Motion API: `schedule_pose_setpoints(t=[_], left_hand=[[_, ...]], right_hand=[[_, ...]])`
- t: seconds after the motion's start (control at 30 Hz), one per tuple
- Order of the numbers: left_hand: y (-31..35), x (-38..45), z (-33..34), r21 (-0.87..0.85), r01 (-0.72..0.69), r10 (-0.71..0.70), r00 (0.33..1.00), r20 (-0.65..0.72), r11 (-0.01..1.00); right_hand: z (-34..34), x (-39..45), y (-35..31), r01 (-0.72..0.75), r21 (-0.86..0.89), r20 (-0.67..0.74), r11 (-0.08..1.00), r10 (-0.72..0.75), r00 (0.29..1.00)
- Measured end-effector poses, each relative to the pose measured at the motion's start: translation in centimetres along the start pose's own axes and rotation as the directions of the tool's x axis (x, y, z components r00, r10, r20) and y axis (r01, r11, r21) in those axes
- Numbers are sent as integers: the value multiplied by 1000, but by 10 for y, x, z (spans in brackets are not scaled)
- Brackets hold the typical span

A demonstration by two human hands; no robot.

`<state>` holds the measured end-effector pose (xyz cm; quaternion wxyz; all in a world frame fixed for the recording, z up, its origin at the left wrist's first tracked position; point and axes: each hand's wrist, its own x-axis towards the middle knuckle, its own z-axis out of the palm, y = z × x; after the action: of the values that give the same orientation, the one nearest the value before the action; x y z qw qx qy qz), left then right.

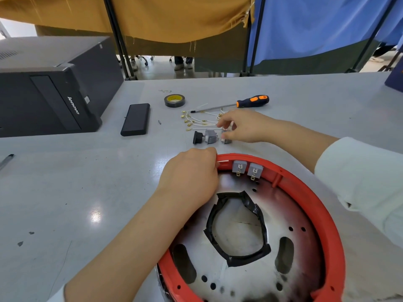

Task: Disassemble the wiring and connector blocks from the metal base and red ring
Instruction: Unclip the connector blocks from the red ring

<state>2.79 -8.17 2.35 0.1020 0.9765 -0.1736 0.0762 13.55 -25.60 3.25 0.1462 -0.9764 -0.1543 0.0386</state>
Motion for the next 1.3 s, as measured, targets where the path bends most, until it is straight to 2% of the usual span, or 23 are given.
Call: schedule_pose_setpoints(t=[0.07,0.13,0.3,0.4,0.57,0.8,0.93,1.1,1.3], left_hand=[[0,0,-1,-18,37,-37,999,15,999],[0,-2,-3,-26,93,-92,995,25,995],[-2,-12,-10,18,208,-209,977,33,978],[-7,-18,-12,23,238,-239,969,57,971],[-6,-13,-17,-125,130,-113,984,135,984],[-7,0,-16,-194,-98,131,978,163,976],[-8,-3,-8,-100,-109,117,991,69,989],[-6,3,-1,-3,-43,43,999,-21,999],[-8,4,2,-71,-47,44,998,-37,996]], right_hand=[[-5,-17,-6,28,66,-79,997,-22,997],[-8,-37,-15,37,141,-100,989,-23,995],[-6,-90,-35,22,231,42,973,-32,999],[1,-109,-42,36,191,49,981,-46,998],[9,-109,-53,59,30,-19,998,-59,998],[21,-113,-58,83,-155,-153,984,-107,982],[25,-110,-55,95,-189,-185,977,-130,974],[29,-105,-51,107,-240,-206,965,-158,966],[30,-104,-50,106,-238,-211,965,-158,964]])
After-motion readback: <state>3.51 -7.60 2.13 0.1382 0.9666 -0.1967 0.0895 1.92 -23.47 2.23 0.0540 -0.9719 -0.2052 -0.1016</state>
